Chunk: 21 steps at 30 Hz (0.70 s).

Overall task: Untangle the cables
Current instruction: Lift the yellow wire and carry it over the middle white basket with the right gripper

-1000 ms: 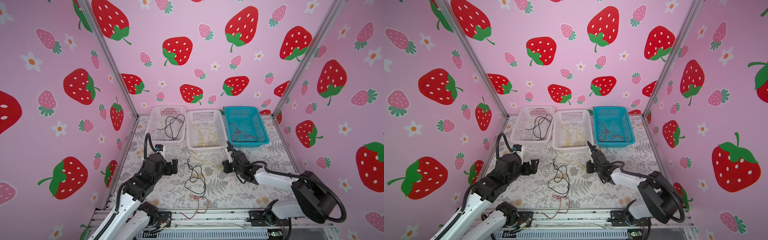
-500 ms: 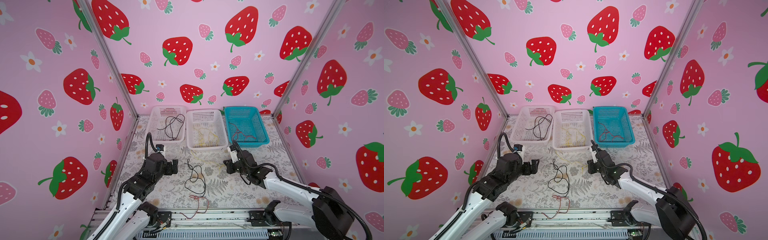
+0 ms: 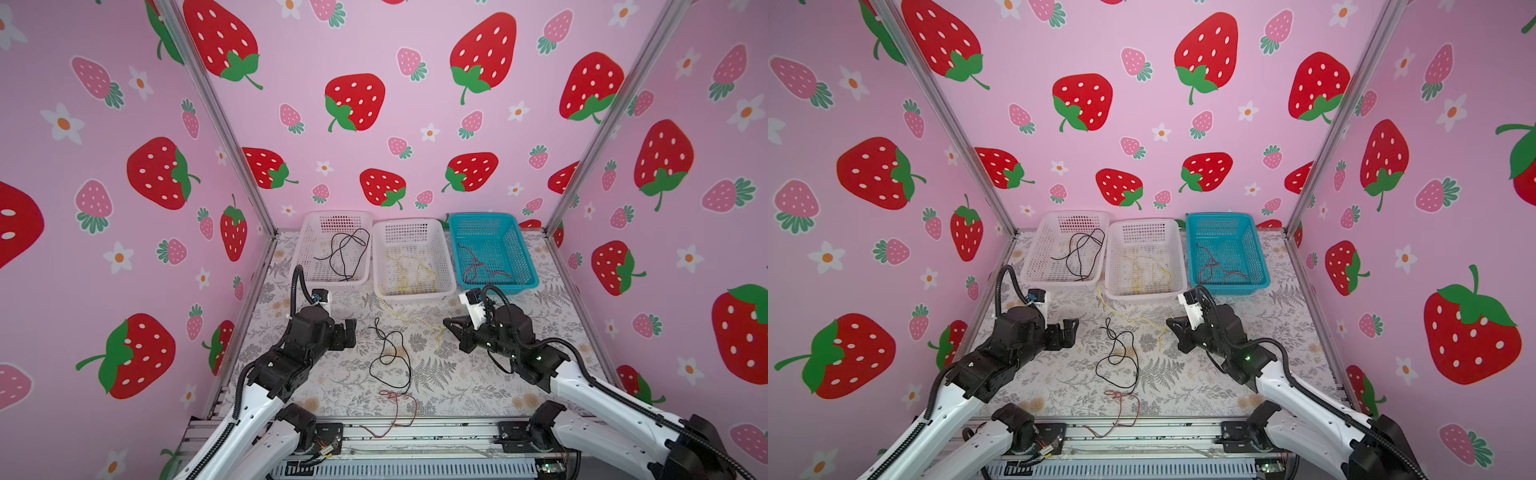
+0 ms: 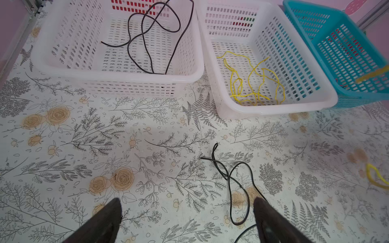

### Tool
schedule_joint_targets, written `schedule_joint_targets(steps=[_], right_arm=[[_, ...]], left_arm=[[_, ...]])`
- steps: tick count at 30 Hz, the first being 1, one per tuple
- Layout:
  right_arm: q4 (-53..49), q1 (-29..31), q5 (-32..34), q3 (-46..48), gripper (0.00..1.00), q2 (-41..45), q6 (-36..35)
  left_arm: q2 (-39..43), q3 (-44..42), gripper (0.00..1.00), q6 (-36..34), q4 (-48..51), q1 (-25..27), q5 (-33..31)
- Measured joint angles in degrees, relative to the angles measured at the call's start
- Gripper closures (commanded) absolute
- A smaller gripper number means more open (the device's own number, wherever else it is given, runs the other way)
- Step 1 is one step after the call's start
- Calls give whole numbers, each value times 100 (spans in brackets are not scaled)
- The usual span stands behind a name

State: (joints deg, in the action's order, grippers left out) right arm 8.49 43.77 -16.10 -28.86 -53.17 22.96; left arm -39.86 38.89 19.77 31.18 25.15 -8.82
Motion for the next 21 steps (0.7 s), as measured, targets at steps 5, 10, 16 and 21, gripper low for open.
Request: schedule_joint_targets(steps=[5,10,16,21], right_arm=[[42,0,0,-55,100,144,17],[-98,0,540,-590,100,-120,153],[-269,0,1373,-1320,100,-763,284],[-369,0,2006,-1781,100,-1370,260]], left_arm=[[0,0,1,0,0,0,0],[0,0,1,0,2,0,-2],[-55,2,1,50,55,0,-63],[-420,127,1,146,341,-2,-129]])
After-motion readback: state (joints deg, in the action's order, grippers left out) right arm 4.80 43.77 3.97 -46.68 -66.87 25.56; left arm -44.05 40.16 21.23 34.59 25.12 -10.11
